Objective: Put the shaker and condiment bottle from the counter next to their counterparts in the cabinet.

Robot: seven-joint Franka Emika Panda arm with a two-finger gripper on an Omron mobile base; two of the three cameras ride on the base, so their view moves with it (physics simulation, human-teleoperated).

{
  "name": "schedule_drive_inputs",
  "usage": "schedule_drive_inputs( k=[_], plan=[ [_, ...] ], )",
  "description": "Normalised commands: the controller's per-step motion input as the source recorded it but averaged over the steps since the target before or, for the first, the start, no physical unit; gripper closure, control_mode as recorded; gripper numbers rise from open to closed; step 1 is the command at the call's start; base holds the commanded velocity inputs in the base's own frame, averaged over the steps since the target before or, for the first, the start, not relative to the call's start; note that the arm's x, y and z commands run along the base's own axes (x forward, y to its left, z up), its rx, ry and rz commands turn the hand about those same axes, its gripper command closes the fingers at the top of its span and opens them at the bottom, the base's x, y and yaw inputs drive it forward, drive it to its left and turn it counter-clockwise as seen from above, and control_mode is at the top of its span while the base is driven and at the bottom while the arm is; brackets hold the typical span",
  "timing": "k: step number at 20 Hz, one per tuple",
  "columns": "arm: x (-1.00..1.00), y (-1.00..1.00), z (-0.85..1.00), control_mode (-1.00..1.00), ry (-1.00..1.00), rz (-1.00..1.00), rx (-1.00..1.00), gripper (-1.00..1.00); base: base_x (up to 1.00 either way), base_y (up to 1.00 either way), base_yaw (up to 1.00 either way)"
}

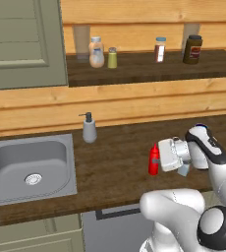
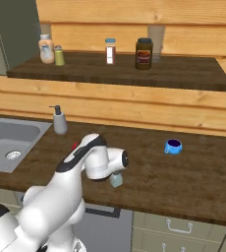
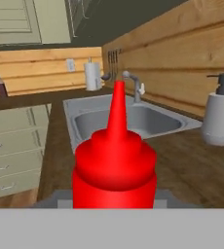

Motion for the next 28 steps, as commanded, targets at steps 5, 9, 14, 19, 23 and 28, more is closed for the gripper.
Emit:
schedule_drive_inputs(
  k=[5,9,14,19,23,28],
  plan=[
    [0.07,0.39,1.00,-1.00,0.02,-0.08,0.02,1.00,0.00,0.00,0.00],
    [0.00,0.43,1.00,-1.00,0.05,-0.07,0.11,1.00,0.00,0.00,0.00],
    [0.00,0.39,1.00,-1.00,0.00,-0.07,0.13,1.00,0.00,0.00,0.00],
    [0.00,0.33,0.99,-1.00,0.00,-0.10,0.12,1.00,0.00,0.00,0.00],
    [0.00,0.18,1.00,-1.00,0.00,-0.14,0.01,1.00,0.00,0.00,0.00],
    [-0.18,0.12,0.99,-1.00,0.00,-0.17,0.00,1.00,0.00,0.00,0.00]
  ],
)
